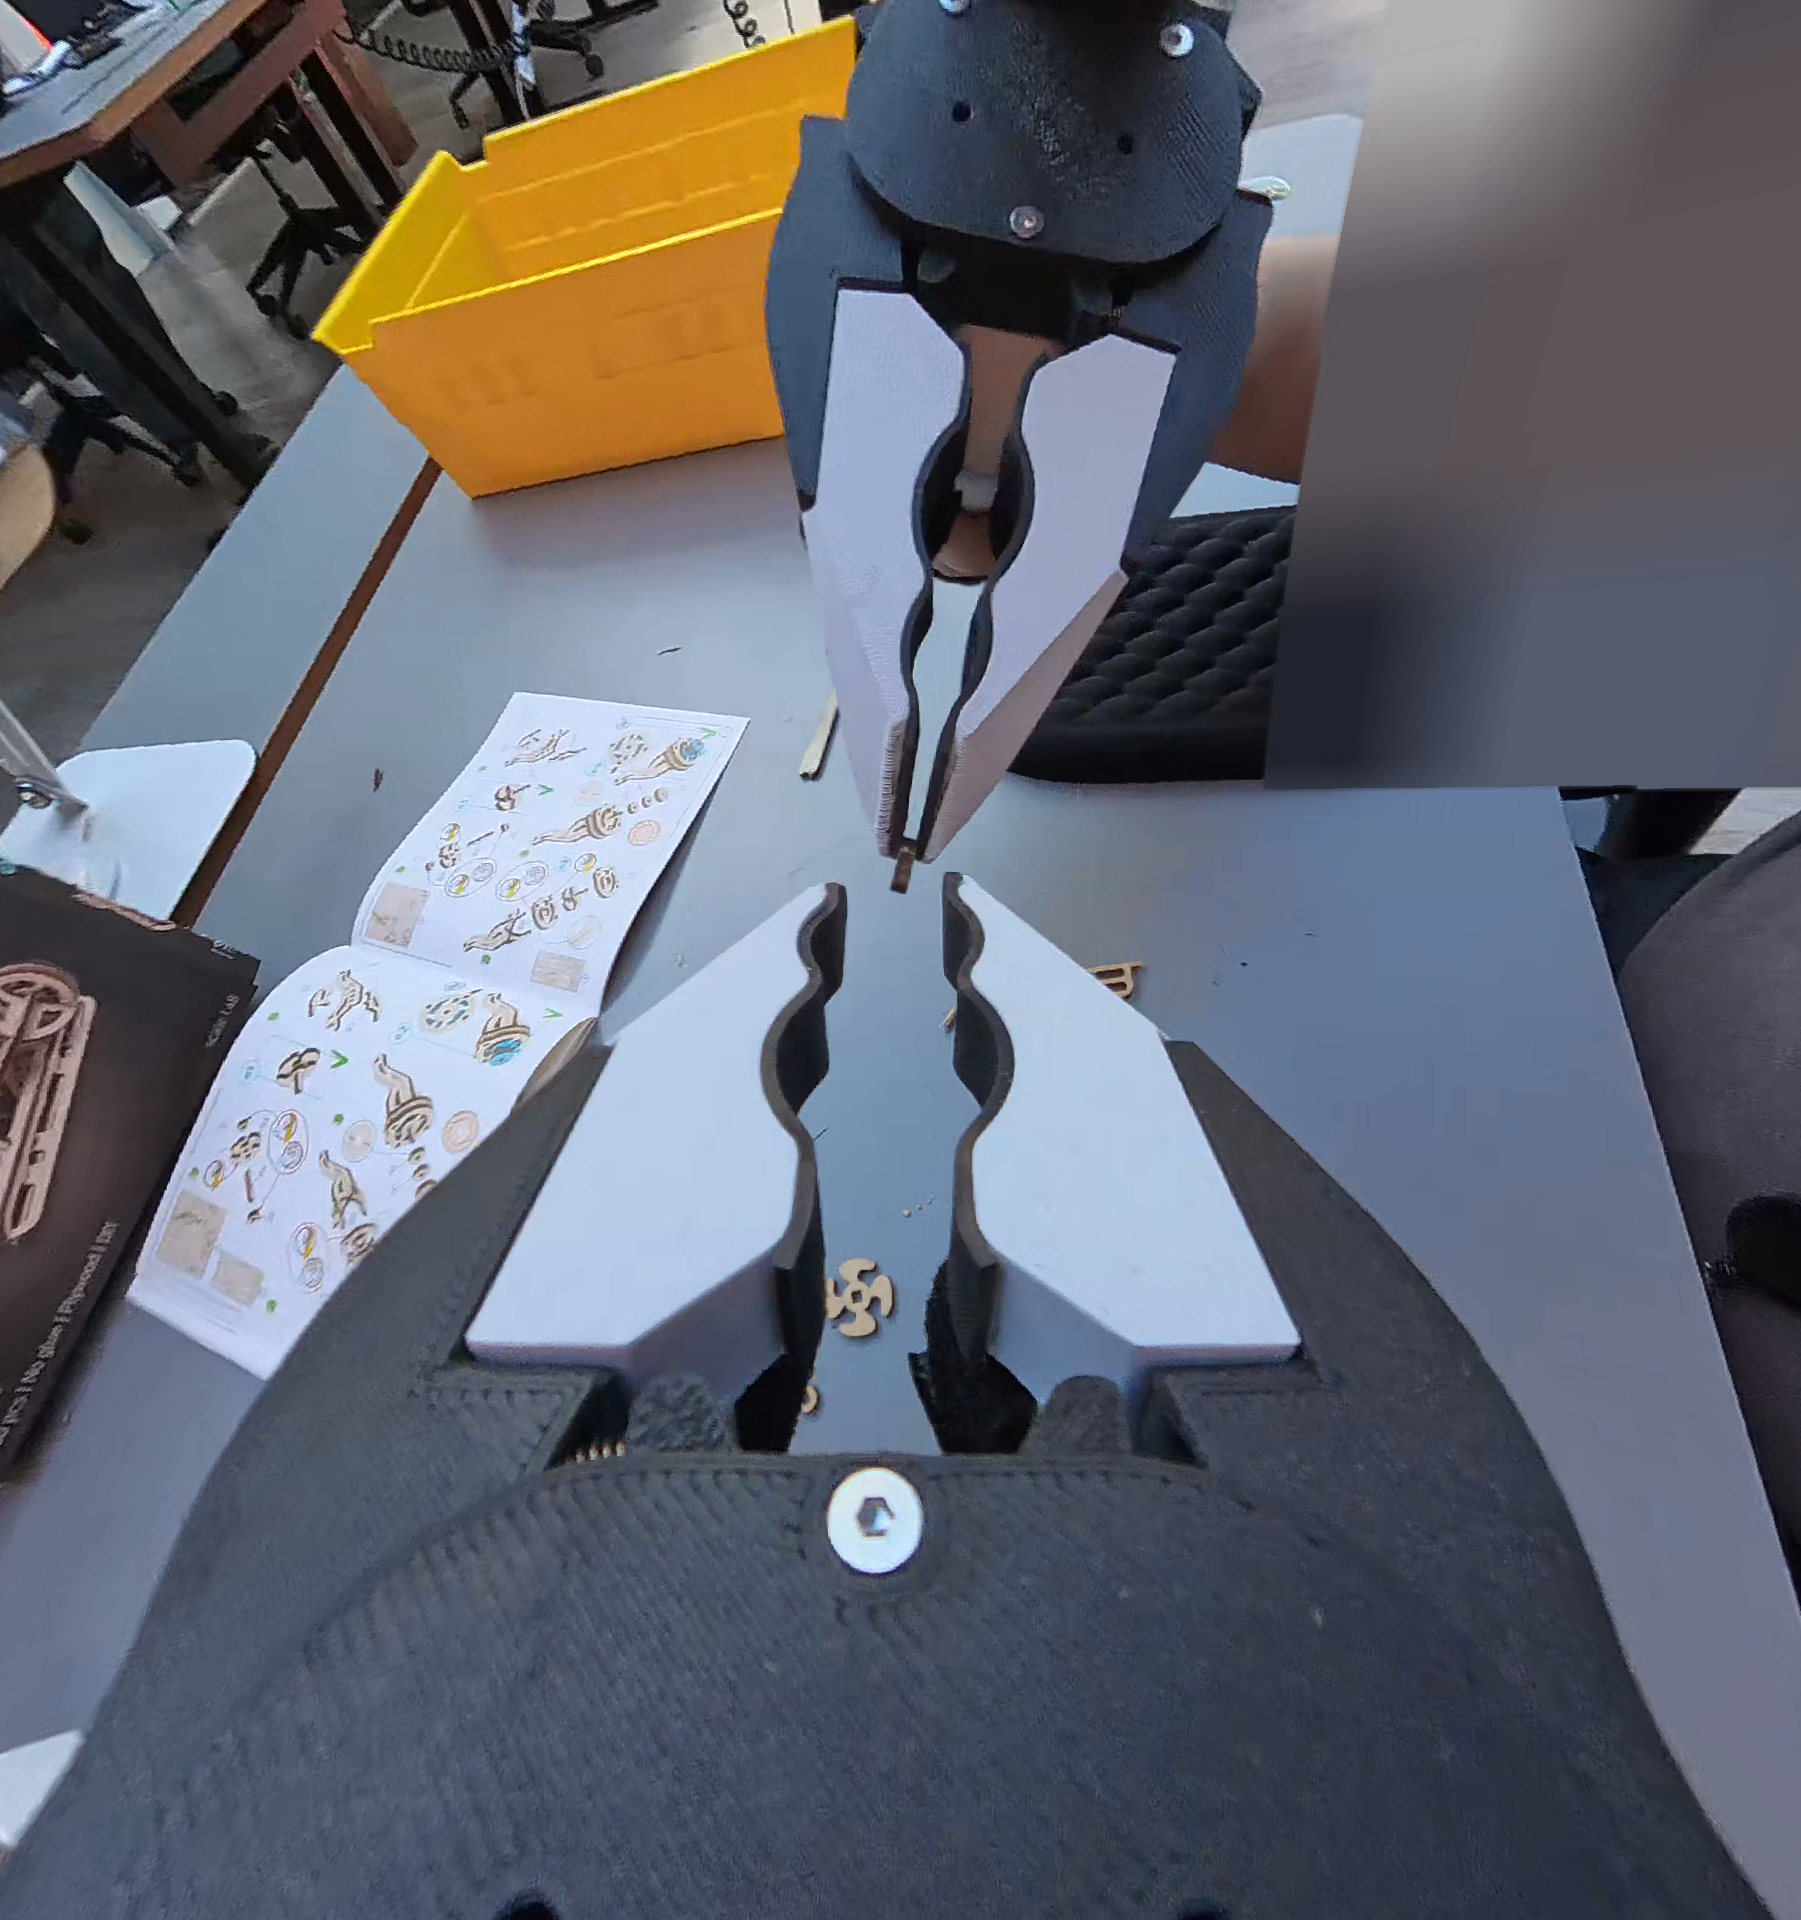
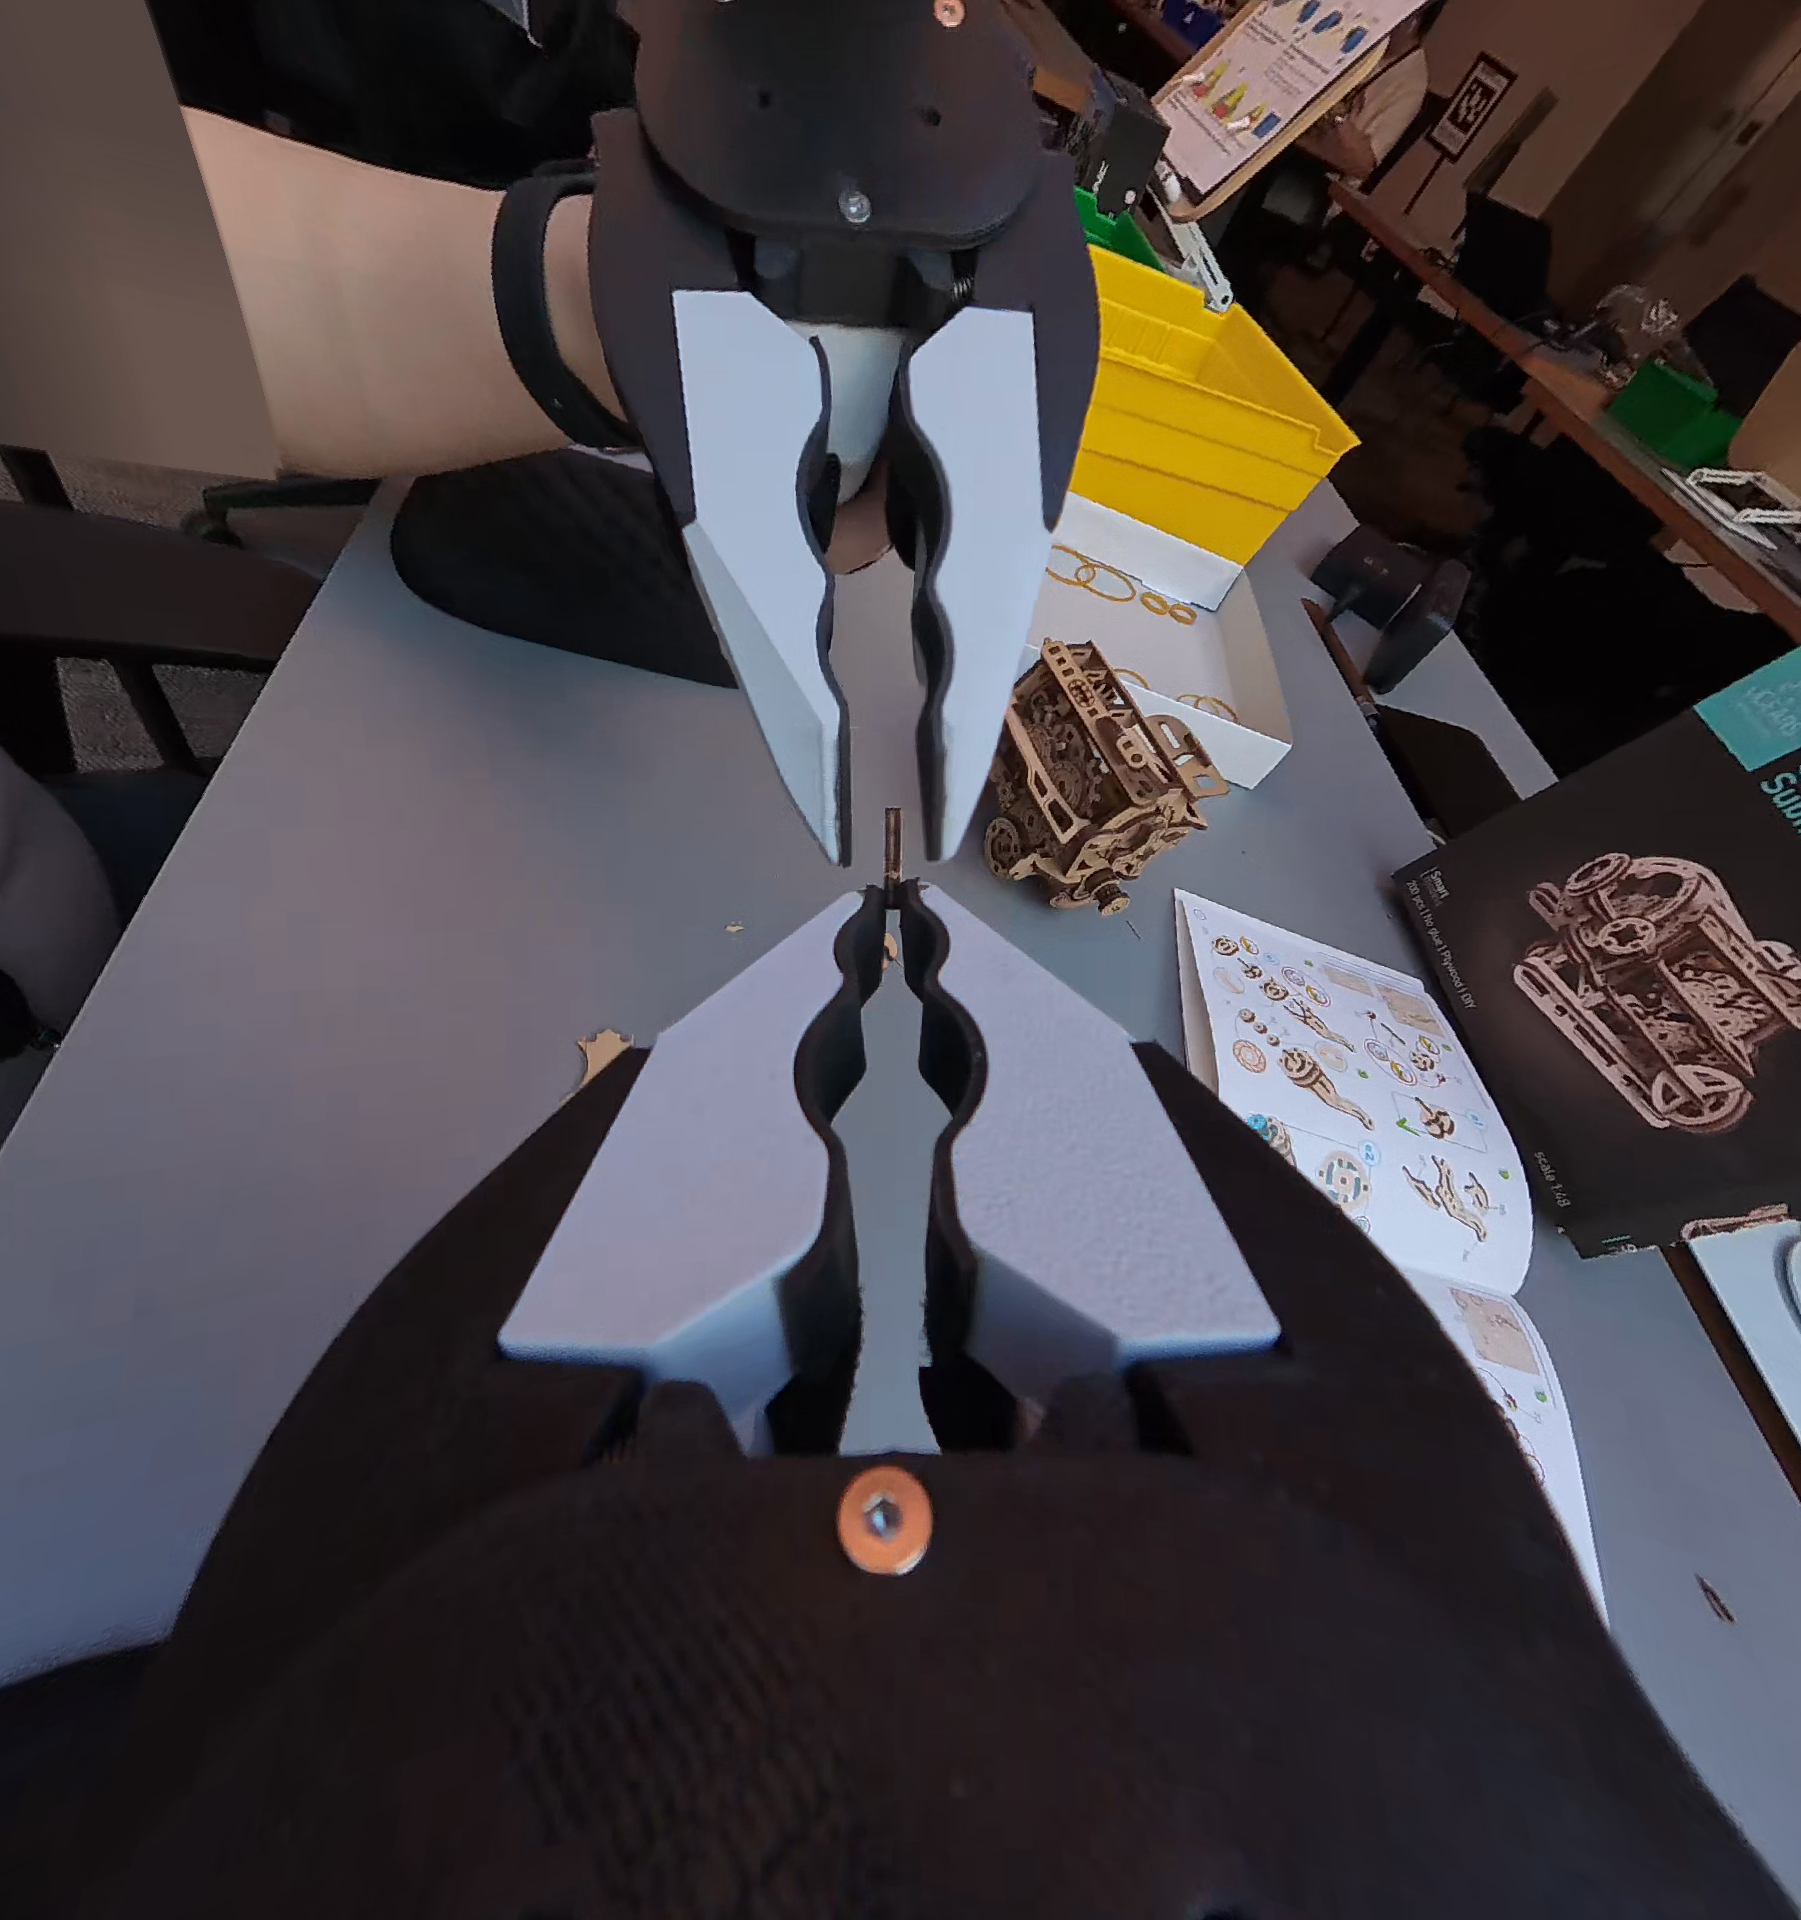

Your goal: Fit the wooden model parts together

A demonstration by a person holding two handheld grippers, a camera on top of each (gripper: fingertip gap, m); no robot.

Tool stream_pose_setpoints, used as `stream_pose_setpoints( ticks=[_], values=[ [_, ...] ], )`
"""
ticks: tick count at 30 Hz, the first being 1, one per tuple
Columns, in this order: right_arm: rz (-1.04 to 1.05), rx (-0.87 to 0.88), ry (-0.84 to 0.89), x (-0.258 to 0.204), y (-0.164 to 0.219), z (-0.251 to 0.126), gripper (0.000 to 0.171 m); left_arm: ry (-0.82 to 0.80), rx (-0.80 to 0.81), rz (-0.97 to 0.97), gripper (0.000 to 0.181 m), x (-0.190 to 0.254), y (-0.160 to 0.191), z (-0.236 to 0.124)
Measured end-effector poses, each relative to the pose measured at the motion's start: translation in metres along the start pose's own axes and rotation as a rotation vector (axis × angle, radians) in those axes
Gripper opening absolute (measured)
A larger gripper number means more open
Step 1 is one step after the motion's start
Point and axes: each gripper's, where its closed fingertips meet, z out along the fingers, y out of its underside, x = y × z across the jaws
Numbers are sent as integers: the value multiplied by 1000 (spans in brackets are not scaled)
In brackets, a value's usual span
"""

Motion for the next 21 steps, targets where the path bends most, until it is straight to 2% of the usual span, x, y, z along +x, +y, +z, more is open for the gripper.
stream_pose_setpoints(
  ticks=[3,7,10,13,16,18,21],
  values=[
    [-16,-12,1,-1,10,-3,1,4,-8,37,5,2,2,13],
    [-24,-35,2,0,23,-6,1,35,-19,38,1,3,6,26],
    [29,32,7,6,23,-9,2,27,42,18,1,-2,4,29],
    [226,165,12,24,13,-19,9,11,145,-19,1,-7,0,23],
    [544,352,23,50,-2,-34,23,-87,153,50,1,-14,2,17],
    [667,359,16,54,1,-31,26,-174,159,102,1,-19,2,14],
    [680,315,12,45,6,-13,25,-262,168,168,1,-22,-4,12]
  ],
)
